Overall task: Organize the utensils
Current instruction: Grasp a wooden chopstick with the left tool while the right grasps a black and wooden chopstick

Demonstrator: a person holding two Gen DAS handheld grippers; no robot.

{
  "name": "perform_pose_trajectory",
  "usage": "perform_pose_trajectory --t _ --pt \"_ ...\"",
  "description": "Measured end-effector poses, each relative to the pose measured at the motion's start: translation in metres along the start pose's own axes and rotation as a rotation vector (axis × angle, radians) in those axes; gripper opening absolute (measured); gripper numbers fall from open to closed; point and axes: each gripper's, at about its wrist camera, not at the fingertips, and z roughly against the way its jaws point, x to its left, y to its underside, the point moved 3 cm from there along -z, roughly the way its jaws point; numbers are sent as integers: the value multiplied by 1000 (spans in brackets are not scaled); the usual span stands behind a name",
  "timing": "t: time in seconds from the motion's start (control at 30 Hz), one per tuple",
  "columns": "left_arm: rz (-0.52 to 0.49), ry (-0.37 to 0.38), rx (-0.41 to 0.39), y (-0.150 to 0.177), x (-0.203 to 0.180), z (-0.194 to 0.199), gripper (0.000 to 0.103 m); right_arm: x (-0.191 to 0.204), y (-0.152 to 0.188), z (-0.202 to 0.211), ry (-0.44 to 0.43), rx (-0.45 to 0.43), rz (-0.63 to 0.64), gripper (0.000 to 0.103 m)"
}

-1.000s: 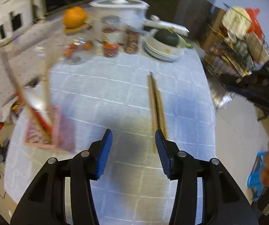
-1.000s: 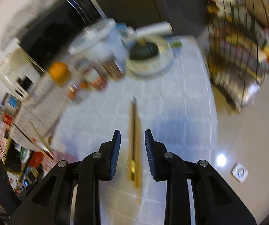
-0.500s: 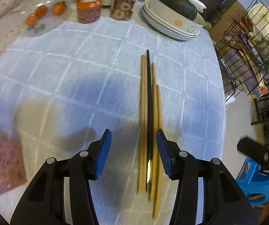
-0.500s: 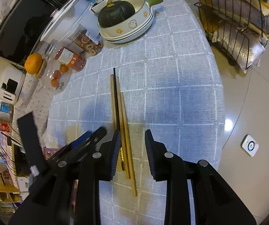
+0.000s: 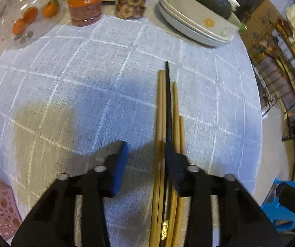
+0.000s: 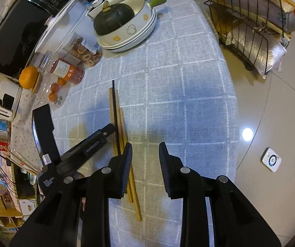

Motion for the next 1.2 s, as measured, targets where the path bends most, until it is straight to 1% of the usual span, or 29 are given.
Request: perform_pose_trajectory --t 0.07,0.17,0.27,0.37,0.4,0.43,0.5,0.57,0.63,0.67,0.7,0.8,0.83,0.87,0.93,0.97,1.0,1.07,1.2 --pt "2 1 0 0 1 0 30 -1 -1 0 0 -1 -1 29" --pt "-61 -44 -10 1 -7 1 30 -1 -1 0 0 -3 -2 29" --pt "-133 -93 -17 2 -16 -1 30 5 1 -2 0 4 25 29" --pt "-231 -171 -29 0 -30 -9 28 9 2 -5 -1 7 38 29" --pt "-252 -178 -43 3 -33 -10 24 8 2 -6 5 8 44 29" --pt "-253 -150 -43 4 -34 -10 10 6 2 -8 20 8 50 29" --pt "-195 -73 -20 8 -24 -7 8 0 1 -12 41 12 50 28" --pt "-142 -15 7 13 -10 -2 8 -5 2 -19 54 30 54 26" --pt "-102 22 17 20 2 6 8 -4 4 -29 65 54 82 26" --pt "-91 46 2 25 6 14 8 -2 6 -35 73 65 103 26" --pt "-90 52 -10 28 7 20 8 3 8 -41 77 77 127 26" --pt "-86 82 -68 41 10 58 8 15 15 -57 57 115 161 25" --pt "-93 81 -85 42 9 68 8 21 18 -64 48 132 172 23" --pt "-99 91 -118 46 9 86 8 25 20 -69 51 142 185 20" --pt "-107 96 -168 50 2 108 8 34 22 -75 61 139 216 19" --pt "-113 99 -186 56 4 124 8 37 22 -78 58 138 224 18" --pt "-115 101 -194 58 2 130 8 38 22 -81 57 140 227 18" --pt "-131 107 -235 70 9 159 8 41 22 -88 55 140 234 18" --pt "-153 124 -306 84 16 193 8 44 25 -105 77 163 247 17"
